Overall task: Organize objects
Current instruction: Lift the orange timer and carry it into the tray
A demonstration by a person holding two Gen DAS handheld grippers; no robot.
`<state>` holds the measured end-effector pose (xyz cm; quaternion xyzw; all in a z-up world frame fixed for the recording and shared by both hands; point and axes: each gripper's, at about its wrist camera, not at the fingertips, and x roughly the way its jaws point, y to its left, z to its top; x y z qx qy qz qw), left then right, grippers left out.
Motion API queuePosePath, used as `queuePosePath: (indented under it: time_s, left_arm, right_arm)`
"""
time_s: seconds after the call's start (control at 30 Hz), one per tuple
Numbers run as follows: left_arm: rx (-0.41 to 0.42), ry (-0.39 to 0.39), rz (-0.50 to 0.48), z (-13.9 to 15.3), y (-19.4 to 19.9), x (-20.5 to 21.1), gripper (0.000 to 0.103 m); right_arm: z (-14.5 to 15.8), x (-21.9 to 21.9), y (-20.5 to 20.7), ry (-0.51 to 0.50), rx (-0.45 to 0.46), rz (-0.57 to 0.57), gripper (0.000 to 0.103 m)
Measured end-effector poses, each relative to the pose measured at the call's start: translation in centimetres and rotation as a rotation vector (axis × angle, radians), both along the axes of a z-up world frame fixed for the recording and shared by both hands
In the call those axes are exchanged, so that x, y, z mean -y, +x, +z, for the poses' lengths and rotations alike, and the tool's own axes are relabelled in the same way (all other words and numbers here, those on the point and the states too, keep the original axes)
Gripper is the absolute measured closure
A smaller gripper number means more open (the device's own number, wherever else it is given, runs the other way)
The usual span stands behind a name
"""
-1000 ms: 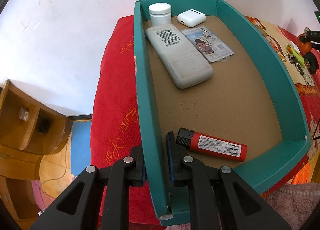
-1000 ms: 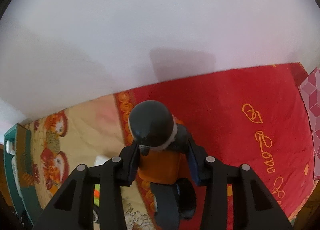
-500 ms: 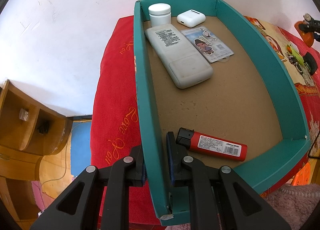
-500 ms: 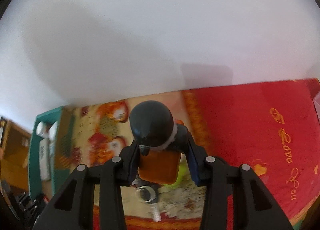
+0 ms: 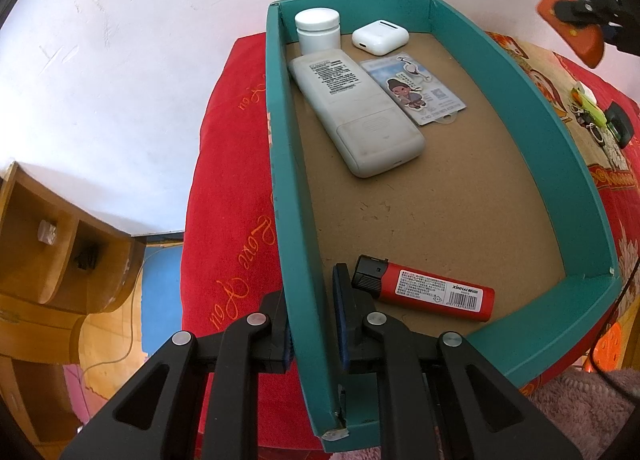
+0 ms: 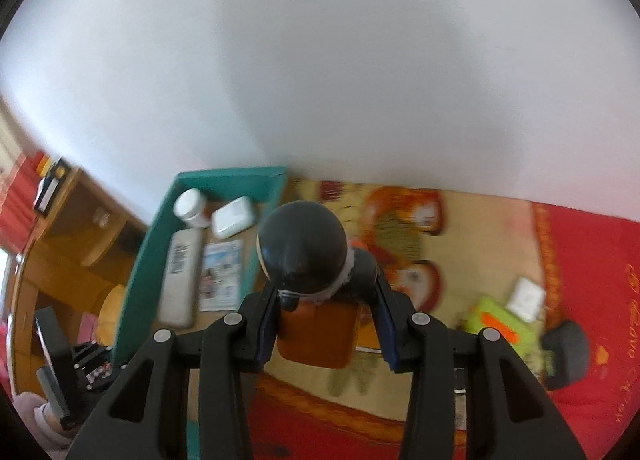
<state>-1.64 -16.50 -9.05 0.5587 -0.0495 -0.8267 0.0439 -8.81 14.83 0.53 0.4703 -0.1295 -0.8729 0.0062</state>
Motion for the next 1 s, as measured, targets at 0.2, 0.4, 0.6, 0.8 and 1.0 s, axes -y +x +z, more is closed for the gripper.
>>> queuePosePath:
  time_s: [0.2,0.4,0.6,0.8,1.0]
  left_arm:
    - [-0.004,0.006,0.002,0.0,-0.5,0.0,0.088]
    - [-0.005,0.007,0.003,0.0,-0.7,0.0,0.088]
    - [-0.008,0.012,0.005,-0.1,-1.0,0.0,0.088]
    - [-0.008,0.014,0.006,0.0,-1.4,-0.1,0.088]
    - [-0.008,0.015,0.004,0.1,-2.1,-0.1,0.088]
  right_arm:
    - [-1.4,5.2,-2.3,-0.015,0.017,0.093,0.062]
    - [-3.1,9.8,-4.9,0.005,0.038,0.148,0.062]
    - [-5.2,13.1,-7.9,0.138,0.113,0.148,0.062]
    - [-7.8,14.5,-10.3,0.227,0.176,0.139,0.062]
    - [-9.1,15.6,-11.5,0.342,0.198,0.160,0.062]
